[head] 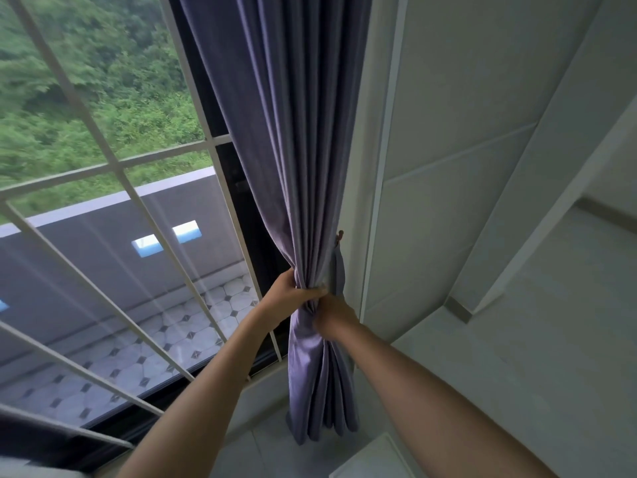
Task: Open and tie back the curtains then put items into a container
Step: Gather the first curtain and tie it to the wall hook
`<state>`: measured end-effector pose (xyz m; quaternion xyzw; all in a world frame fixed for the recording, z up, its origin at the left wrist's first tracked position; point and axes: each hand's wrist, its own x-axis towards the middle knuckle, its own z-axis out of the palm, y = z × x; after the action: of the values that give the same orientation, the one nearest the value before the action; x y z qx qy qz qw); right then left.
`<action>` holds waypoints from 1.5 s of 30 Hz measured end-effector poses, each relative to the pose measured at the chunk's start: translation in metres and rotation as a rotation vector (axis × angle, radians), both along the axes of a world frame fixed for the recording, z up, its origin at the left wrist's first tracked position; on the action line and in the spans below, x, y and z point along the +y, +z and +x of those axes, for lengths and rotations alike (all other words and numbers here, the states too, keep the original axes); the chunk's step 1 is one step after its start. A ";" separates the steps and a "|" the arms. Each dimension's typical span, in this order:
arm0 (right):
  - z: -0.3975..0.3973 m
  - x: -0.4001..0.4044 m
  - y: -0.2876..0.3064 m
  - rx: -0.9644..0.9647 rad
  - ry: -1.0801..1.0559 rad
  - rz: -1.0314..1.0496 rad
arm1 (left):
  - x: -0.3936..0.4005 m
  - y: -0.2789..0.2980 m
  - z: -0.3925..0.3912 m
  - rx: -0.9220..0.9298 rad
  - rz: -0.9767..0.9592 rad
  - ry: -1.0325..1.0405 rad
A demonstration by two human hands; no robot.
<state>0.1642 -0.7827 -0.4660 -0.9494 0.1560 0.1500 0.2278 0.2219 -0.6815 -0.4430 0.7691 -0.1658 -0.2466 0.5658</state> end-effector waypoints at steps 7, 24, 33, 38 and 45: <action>0.002 -0.036 -0.030 -0.175 -0.100 0.673 | 0.002 -0.005 0.009 -0.005 0.004 0.070; 0.013 -0.034 -0.025 -0.235 -0.004 0.599 | -0.002 -0.003 0.016 -0.168 0.194 -0.003; 0.024 -0.027 -0.038 -0.281 -0.091 0.529 | 0.007 -0.019 -0.008 -0.448 0.279 0.230; 0.022 -0.020 -0.038 -0.339 -0.104 0.481 | -0.003 -0.013 -0.011 -0.511 0.261 0.298; 0.017 -0.018 -0.050 -0.407 0.137 -0.043 | -0.021 -0.005 -0.004 -0.475 0.184 0.377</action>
<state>0.1808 -0.8008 -0.5159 -0.9731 0.0452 -0.0330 0.2236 0.2176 -0.7027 -0.4483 0.8703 -0.1250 0.0352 0.4750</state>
